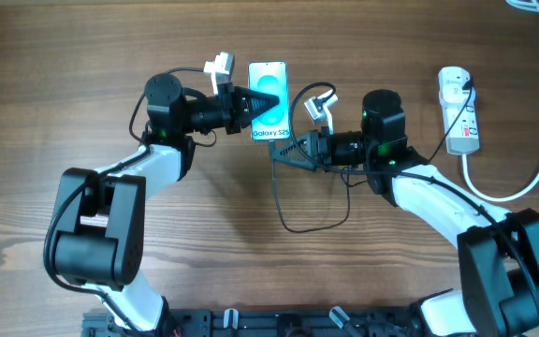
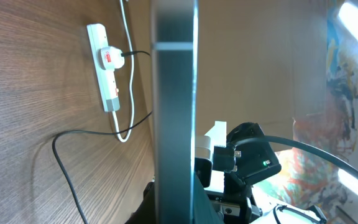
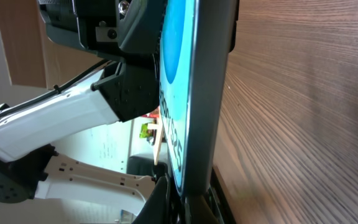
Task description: Plug charger to phone and switch on socket
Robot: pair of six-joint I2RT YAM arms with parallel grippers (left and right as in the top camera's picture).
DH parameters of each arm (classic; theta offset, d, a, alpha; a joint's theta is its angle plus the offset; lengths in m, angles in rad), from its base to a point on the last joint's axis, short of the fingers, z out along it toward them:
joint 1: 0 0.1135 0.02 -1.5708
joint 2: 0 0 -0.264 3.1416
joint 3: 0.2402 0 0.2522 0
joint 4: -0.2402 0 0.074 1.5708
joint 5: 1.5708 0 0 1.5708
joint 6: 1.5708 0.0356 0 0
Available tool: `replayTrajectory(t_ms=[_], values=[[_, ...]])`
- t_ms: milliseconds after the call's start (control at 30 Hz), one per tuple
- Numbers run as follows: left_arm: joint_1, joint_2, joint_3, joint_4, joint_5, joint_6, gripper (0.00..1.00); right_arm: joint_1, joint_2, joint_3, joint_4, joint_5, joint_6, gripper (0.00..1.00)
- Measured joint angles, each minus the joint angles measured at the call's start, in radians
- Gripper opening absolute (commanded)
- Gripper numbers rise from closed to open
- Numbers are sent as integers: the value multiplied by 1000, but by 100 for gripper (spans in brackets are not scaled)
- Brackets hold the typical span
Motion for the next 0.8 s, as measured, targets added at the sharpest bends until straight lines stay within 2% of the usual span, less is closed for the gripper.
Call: replayTrajectory(t_ms=[633,800], values=[[-2,0,3,-5,2,6,4,-3,0,0,0,-3,-23,6],[-5,0,3,-11,10,10,4,-16,0,0,8,-12,-66,54]])
